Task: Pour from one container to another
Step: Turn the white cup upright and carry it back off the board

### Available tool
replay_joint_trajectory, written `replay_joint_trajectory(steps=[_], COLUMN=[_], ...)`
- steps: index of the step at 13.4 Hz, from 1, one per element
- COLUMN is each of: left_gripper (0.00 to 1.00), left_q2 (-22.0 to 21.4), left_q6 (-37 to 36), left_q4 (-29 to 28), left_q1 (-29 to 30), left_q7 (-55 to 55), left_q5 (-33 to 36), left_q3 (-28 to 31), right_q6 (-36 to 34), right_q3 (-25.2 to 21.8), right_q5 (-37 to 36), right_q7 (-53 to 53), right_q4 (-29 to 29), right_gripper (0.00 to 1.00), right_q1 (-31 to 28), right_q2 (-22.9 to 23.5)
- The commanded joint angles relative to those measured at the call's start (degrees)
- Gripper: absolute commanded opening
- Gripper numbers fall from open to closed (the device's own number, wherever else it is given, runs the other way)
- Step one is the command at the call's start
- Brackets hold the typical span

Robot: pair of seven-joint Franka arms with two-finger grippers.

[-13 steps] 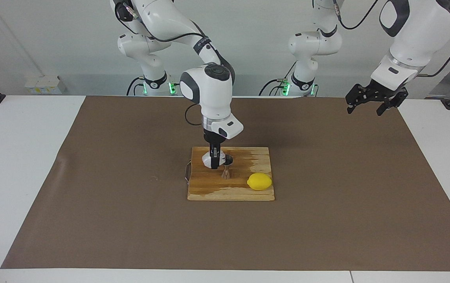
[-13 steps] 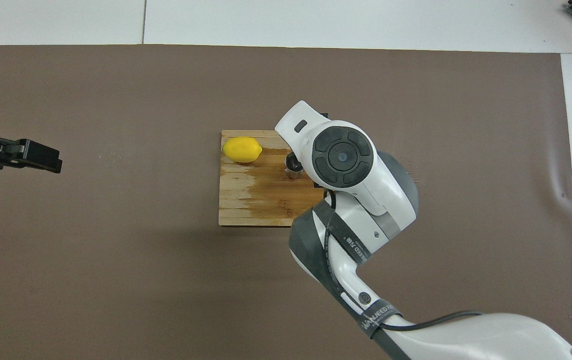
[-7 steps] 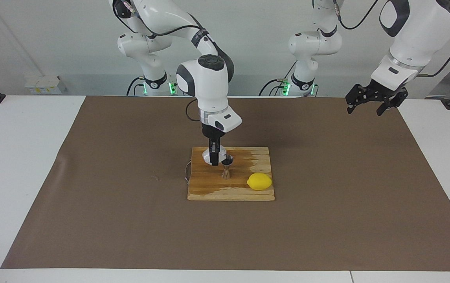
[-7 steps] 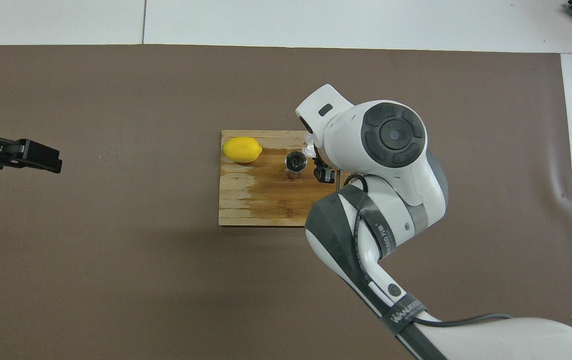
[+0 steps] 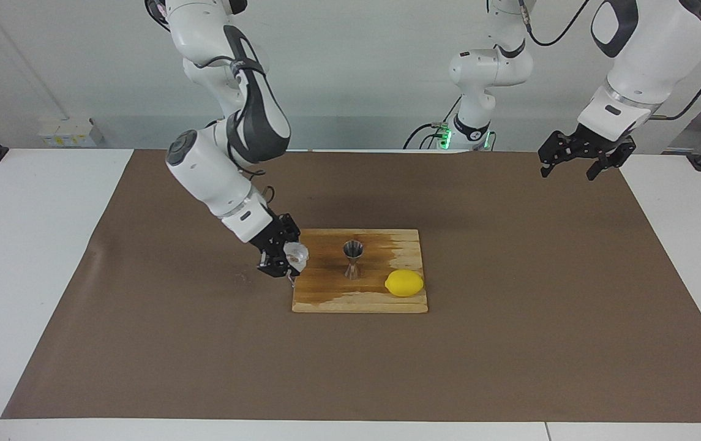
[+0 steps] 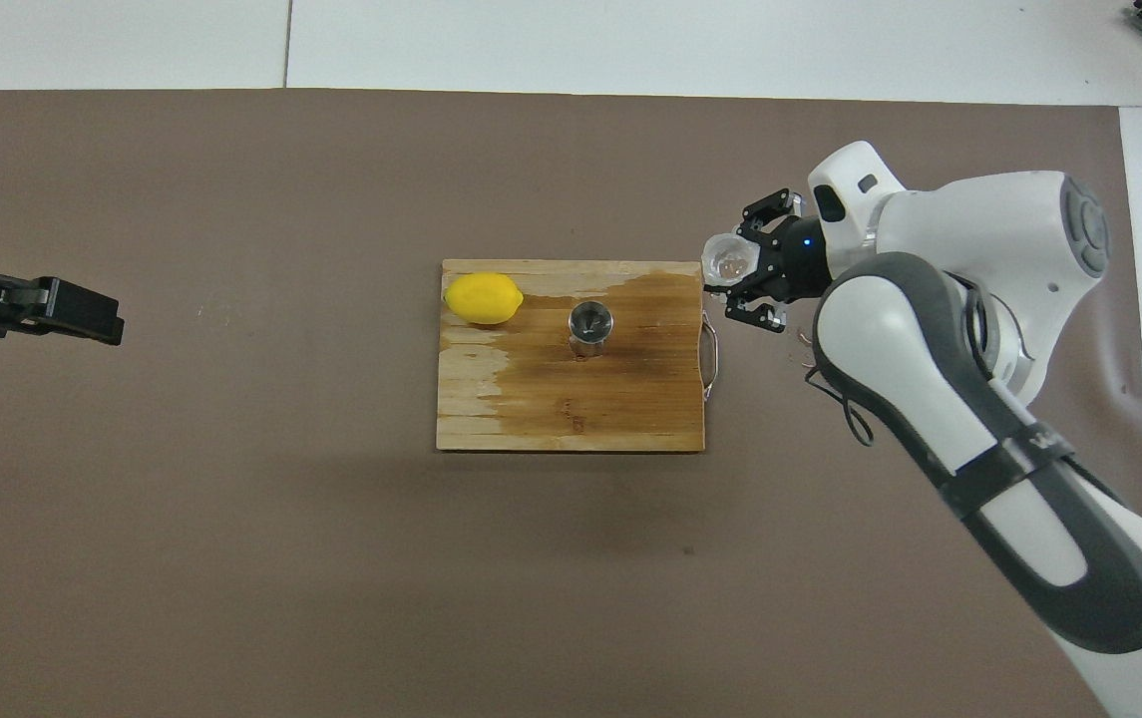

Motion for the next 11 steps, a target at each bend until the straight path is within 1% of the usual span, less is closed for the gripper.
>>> replay_joint_trajectory(steps=[1, 2, 4, 7, 11], left_gripper=[1.00, 1.00, 1.00, 1.00, 1.00], left_q2=[-1.41, -1.41, -1.41, -1.41, -1.41], left_q6=[-0.21, -0.21, -0.21, -0.21, -0.21], left_q4=[-1.48, -1.57, -1.48, -1.48, -1.57], left_q1=[0.56, 0.56, 0.56, 0.56, 0.56], left_q7=[0.29, 0.29, 0.29, 0.29, 0.29], left_q5=[-0.56, -0.48, -0.56, -0.48, -0.56], left_q3=[-0.14, -0.14, -0.14, -0.14, -0.14], right_q6=[-2.75, -5.30, -10.66, -16.91, -17.28], right_q3=[0.95, 0.87, 0.95, 0.95, 0.95], right_q5=[8.67, 10.44, 10.72, 13.26, 13.54], right_q7=[-10.81, -13.98, -20.30, -32.60, -40.97], right_q4=[-5.32, -5.67, -5.76, -5.76, -5.76], right_gripper=[0.00, 0.01, 0.00, 0.01, 0.01], right_q1=[-7.20, -9.66, -15.20, -22.94, -26.12], right_q2=[-2.25, -2.16, -1.03, 4.67, 8.20])
